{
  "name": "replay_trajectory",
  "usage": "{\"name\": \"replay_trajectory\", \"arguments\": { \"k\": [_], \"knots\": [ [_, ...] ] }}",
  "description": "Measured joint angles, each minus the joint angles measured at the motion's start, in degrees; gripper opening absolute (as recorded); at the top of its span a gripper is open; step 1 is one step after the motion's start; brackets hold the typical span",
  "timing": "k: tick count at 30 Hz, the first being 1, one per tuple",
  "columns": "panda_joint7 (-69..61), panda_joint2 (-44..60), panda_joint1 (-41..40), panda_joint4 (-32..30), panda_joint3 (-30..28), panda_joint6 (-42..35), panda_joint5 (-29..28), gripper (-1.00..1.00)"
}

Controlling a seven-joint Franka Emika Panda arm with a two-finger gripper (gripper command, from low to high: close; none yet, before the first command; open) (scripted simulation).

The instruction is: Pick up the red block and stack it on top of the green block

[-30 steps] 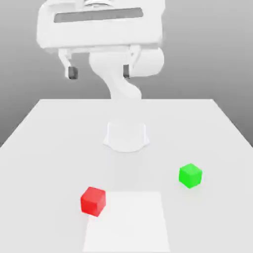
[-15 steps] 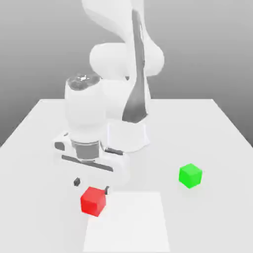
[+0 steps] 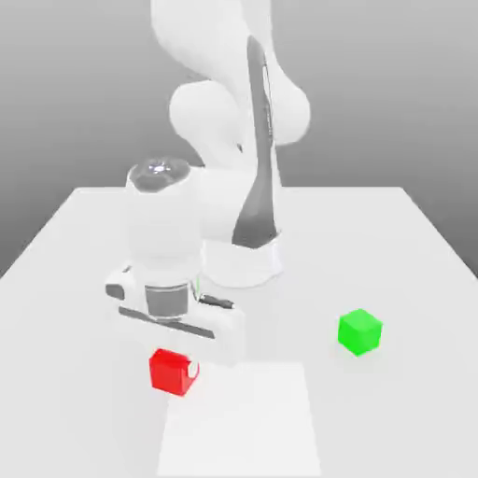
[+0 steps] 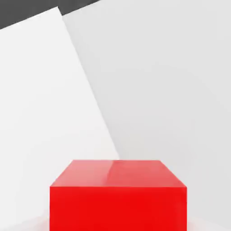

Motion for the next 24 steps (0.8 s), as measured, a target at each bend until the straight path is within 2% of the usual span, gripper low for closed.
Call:
{"name": "replay_trajectory", "arguments": {
  "k": [2,5,21,24],
  "knots": [
    [2.58,-2.91,0.22,-0.85,1.56,-2.08,0.45,-1.00],
    [8.71,-5.95,6.64,-2.40,5.26,-3.55,2.66,-1.00],
    [44.11,-21.31,28.70,-10.74,28.17,-9.97,16.74,-1.00],
    [47.52,-20.70,27.91,-11.22,30.66,-8.77,15.06,-1.00]
  ]
}}
